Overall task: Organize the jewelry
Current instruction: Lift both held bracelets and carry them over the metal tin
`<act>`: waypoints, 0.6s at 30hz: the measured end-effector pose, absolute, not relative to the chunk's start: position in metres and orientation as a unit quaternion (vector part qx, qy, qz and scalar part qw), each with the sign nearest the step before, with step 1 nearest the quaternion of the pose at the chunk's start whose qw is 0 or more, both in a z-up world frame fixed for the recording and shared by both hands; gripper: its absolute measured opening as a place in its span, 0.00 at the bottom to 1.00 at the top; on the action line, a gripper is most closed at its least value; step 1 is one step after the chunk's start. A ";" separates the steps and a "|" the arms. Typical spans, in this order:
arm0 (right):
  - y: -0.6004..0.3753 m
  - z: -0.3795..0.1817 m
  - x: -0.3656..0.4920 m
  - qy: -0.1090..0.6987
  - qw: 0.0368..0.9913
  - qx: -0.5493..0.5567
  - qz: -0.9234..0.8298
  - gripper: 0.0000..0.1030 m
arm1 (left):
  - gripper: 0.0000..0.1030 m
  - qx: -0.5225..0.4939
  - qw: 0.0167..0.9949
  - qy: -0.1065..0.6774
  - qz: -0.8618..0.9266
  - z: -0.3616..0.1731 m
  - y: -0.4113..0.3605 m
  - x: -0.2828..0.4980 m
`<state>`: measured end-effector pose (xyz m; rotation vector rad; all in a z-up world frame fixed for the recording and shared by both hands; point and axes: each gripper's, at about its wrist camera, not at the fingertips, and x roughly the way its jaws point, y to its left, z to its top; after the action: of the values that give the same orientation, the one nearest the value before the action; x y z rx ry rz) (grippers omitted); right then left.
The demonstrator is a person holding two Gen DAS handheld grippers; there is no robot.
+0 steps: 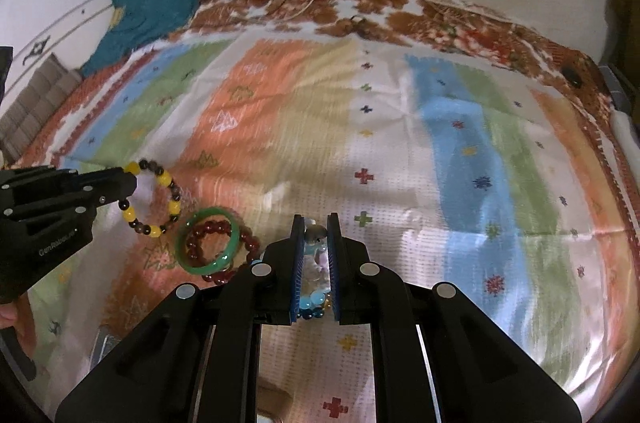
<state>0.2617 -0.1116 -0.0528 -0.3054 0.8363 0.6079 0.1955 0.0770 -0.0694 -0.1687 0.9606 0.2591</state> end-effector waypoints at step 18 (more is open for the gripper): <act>-0.127 -0.013 0.219 0.355 0.869 -0.131 0.318 0.12 | 0.09 -0.090 0.906 0.404 0.094 -0.017 0.049 0.153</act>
<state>0.2188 -0.1267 -0.0135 -0.2749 0.7419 0.6661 0.1535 0.0488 -0.0172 -0.1860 0.8335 0.1949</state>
